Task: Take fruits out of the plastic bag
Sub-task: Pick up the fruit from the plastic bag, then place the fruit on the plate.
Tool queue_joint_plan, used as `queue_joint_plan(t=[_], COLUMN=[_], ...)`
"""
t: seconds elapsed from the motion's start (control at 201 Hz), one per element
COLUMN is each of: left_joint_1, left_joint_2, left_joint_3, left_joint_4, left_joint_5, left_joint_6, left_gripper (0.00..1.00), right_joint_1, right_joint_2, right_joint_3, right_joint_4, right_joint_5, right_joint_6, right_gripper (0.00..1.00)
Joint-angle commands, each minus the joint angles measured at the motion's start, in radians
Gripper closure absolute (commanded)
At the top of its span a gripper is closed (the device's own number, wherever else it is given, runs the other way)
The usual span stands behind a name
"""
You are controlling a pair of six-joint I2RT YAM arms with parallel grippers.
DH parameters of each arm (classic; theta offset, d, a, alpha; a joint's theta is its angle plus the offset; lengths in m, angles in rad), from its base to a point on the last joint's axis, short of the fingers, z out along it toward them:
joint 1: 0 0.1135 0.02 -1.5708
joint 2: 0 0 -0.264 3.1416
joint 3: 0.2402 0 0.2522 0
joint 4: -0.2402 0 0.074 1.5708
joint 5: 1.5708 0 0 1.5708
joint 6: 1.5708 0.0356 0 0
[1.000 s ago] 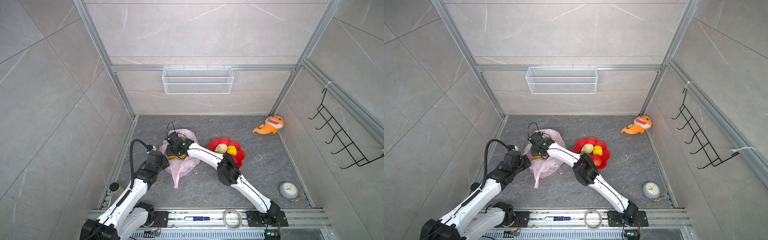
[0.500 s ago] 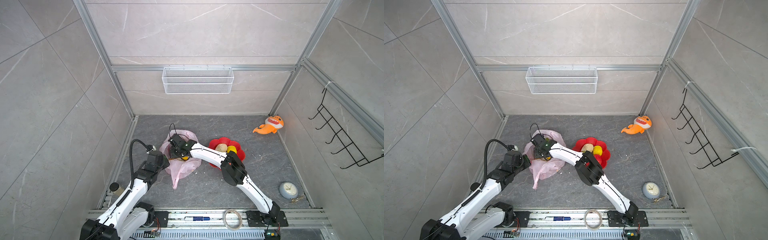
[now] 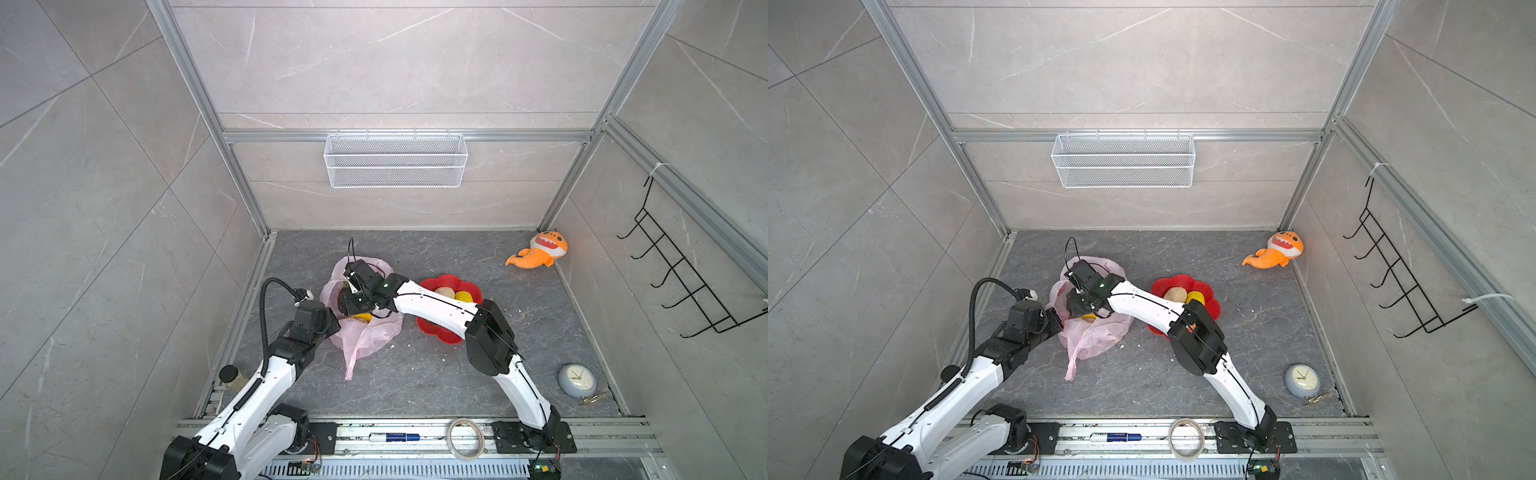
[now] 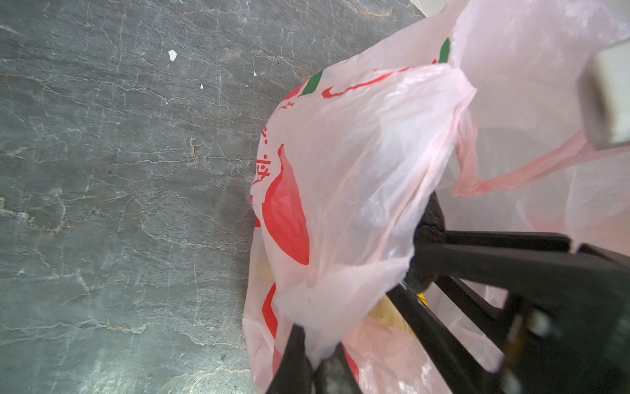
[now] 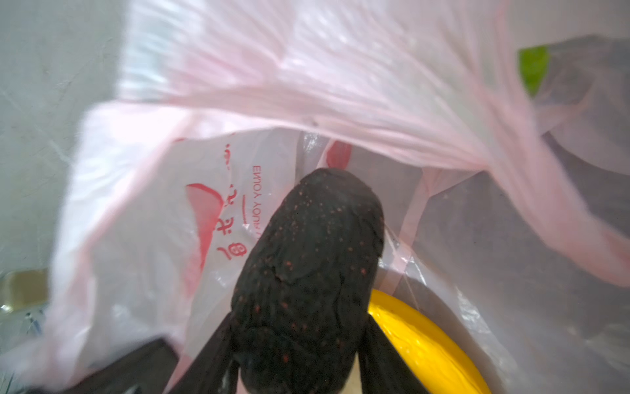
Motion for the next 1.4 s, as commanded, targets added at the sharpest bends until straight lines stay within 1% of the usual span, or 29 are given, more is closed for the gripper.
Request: queue_joint_plan(t=[0.0, 0.284, 0.567, 0.677, 0.851, 1.05, 1.189, 1.279, 1.393], left_joint_1=[-0.004, -0.003, -0.003, -0.003, -0.003, -0.003, -0.003, -0.003, -0.004], left_joint_2=[-0.012, -0.018, -0.008, -0.009, -0.012, 0.011, 0.033, 0.046, 0.056], left_joint_3=[0.024, 0.048, 0.068, 0.072, 0.076, 0.084, 0.091, 0.100, 0.115], left_joint_4=[0.030, 0.025, 0.026, 0.027, 0.026, 0.039, 0.051, 0.051, 0.038], left_joint_5=[0.010, 0.016, 0.027, 0.027, 0.024, 0.033, 0.040, 0.043, 0.045], left_joint_6=[-0.013, -0.008, -0.007, -0.008, -0.007, -0.013, -0.019, -0.020, -0.014], left_gripper=[1.00, 1.00, 1.00, 1.00, 1.00, 1.00, 1.00, 1.00, 1.00], right_joint_1=[-0.006, -0.021, -0.032, -0.041, -0.087, -0.207, -0.272, -0.300, -0.312], right_joint_2=[-0.070, -0.183, -0.328, -0.398, -0.561, -0.719, -0.742, -0.705, -0.636], right_joint_3=[-0.013, -0.044, -0.141, -0.182, -0.319, -0.525, -0.612, -0.622, -0.616], right_joint_4=[-0.017, -0.067, -0.062, -0.072, -0.089, -0.104, -0.117, -0.132, -0.136], right_joint_5=[-0.024, -0.056, -0.132, -0.142, -0.081, -0.011, 0.033, 0.044, 0.052], right_joint_6=[-0.043, -0.085, -0.095, -0.101, -0.106, -0.103, -0.110, -0.114, -0.119], right_gripper=[0.78, 0.79, 0.78, 0.79, 0.78, 0.78, 0.78, 0.78, 0.79])
